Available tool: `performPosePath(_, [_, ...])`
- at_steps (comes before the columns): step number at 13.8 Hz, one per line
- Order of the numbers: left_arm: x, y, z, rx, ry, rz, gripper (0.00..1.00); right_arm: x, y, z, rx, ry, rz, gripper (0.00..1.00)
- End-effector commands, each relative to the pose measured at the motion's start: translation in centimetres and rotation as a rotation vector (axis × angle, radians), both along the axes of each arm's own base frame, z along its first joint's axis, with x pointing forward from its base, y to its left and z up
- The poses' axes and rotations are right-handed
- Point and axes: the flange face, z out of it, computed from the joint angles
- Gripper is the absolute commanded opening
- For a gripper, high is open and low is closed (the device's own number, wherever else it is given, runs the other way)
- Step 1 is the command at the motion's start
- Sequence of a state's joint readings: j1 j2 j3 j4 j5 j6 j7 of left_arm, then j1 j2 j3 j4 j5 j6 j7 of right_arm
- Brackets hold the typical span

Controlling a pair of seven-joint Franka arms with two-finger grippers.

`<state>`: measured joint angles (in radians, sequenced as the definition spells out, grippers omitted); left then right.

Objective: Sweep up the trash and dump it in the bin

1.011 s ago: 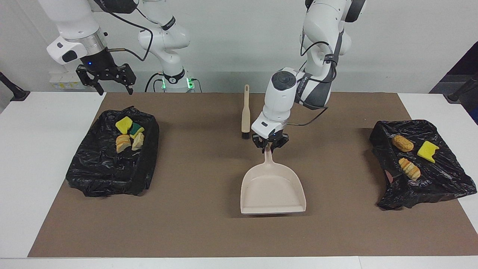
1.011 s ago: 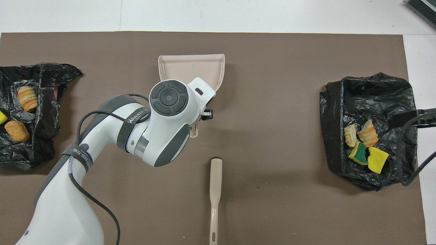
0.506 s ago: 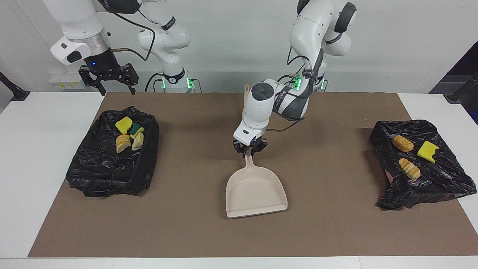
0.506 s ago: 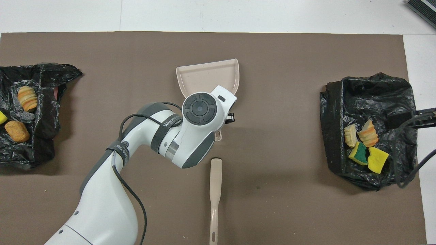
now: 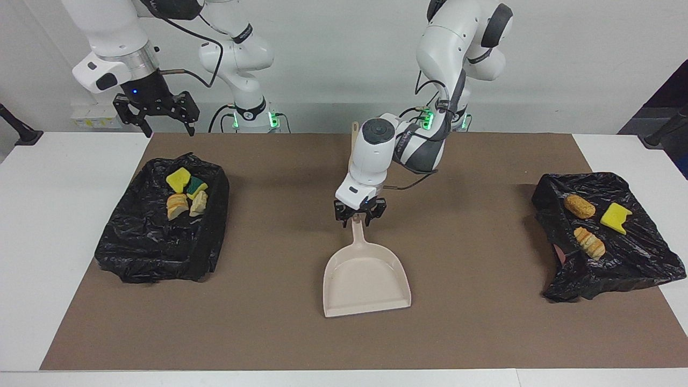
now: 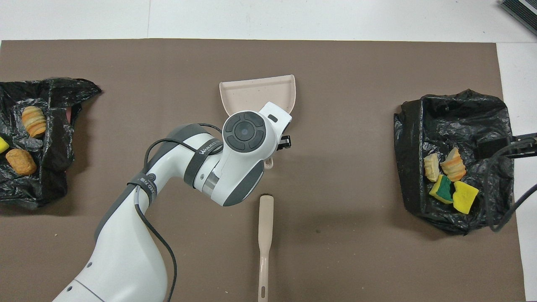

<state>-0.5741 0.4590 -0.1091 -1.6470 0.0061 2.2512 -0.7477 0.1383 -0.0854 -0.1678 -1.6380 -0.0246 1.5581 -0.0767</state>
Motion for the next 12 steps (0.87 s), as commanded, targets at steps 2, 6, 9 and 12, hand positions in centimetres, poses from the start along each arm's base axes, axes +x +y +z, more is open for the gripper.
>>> performPosePath(2, [0.1,7.3,7.5,0.066,0.057,-0.051,1.0,-0.7,-0.4,0.1,-0.012,-0.006,0.025,1.0])
performPosePath(6, [-0.5,18.8,16.7,0.102,0.051,-0.17,1.0,-0.2,-0.4,0.3,-0.013,-0.038,0.066,1.0])
performPosePath(9, [-1.7,25.6,21.9,0.123,0.067,-0.228,1.0,-0.3,-0.4,0.3,-0.005,-0.038,0.059,1.0])
performPosePath(12, [-3.6,31.6,27.1,0.132,0.071,-0.26,1.0,-0.4,-0.4,0.3,-0.002,-0.035,0.061,1.0])
